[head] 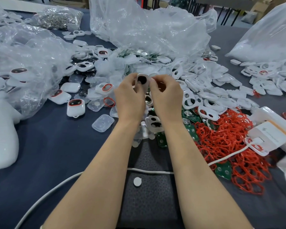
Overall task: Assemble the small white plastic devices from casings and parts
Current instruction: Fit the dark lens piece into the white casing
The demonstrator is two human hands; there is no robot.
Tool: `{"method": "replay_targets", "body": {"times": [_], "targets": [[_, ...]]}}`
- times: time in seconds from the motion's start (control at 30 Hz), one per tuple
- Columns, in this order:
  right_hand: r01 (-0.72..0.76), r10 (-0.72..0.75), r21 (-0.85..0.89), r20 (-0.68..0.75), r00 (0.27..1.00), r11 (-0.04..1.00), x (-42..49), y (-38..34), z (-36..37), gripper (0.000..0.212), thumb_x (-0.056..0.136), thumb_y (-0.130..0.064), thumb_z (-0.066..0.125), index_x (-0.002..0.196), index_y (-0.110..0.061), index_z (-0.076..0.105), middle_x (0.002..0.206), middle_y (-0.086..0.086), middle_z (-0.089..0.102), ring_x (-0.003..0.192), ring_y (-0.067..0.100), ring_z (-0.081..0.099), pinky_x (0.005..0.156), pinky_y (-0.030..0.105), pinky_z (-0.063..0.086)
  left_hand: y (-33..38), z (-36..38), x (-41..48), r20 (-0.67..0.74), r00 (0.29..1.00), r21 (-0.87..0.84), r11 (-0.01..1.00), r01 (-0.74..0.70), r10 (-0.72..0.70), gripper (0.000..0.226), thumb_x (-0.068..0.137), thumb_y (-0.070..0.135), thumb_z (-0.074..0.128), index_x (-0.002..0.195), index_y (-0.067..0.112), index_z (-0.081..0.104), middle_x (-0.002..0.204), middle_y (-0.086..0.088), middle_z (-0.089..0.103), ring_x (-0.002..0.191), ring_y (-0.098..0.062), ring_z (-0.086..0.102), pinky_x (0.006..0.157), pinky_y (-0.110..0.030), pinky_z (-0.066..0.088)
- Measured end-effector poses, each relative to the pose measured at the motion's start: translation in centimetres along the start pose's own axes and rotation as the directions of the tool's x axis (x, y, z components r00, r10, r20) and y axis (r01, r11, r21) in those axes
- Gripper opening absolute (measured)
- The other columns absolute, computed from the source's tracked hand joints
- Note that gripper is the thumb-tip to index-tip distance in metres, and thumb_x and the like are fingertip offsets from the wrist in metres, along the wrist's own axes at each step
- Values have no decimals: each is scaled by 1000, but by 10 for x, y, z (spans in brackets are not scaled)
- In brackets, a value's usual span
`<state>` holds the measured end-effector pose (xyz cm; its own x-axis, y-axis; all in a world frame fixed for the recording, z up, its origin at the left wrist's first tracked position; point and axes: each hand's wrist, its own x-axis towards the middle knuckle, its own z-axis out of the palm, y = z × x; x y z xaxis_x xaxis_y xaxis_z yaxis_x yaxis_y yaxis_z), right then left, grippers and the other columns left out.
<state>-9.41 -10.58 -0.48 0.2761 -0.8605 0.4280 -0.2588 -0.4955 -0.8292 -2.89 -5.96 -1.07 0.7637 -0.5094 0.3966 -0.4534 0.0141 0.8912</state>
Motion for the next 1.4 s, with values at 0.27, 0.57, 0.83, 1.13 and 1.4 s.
{"method": "replay_targets", "body": {"times": [0.27, 0.57, 0.83, 1.13, 1.4], "targets": [[-385, 312, 495, 226, 923, 779, 12, 10, -17, 21, 99, -9, 48, 94, 0, 66, 83, 14, 64, 78, 24, 60, 83, 39, 52, 5, 9, -1, 315, 949, -86, 996, 17, 11, 38, 95, 0, 44, 131, 9, 55, 129, -2, 59, 120, -12, 53, 102, -18, 40], [-600, 358, 591, 485, 798, 538, 15, 12, -16, 18, 98, -15, 50, 87, -10, 64, 69, -2, 70, 62, 6, 65, 59, 19, 53, 4, -1, 6, 235, 921, -364, 851, 380, -311, 11, 98, 18, 54, 89, 19, 62, 88, 1, 66, 91, -15, 63, 85, -29, 55], [-629, 373, 609, 507, 777, 482, 14, 9, -17, 15, 97, -15, 52, 89, -10, 63, 73, 2, 67, 63, 10, 62, 60, 20, 52, 6, -4, 9, 408, 817, -596, 558, 577, -408, 11, 96, 10, 55, 86, 13, 60, 82, -4, 64, 73, -12, 61, 65, -20, 52], [-594, 301, 662, 514, 804, 457, 12, 6, -20, 7, 91, -13, 57, 89, -10, 63, 78, 1, 64, 71, 11, 56, 67, 22, 43, 9, -11, 11, 564, 749, -641, 386, 663, -348, 13, 98, 11, 50, 93, 8, 61, 76, -2, 65, 63, -8, 59, 58, -16, 49], [-596, 365, 662, 471, 803, 455, 12, 4, -16, 15, 97, -16, 52, 86, -11, 62, 73, 0, 63, 63, 8, 57, 57, 17, 47, 6, -9, 11, 529, 756, -649, 391, 653, -385, 6, 95, 10, 56, 94, 10, 62, 80, -3, 66, 66, -9, 61, 61, -16, 52]]}}
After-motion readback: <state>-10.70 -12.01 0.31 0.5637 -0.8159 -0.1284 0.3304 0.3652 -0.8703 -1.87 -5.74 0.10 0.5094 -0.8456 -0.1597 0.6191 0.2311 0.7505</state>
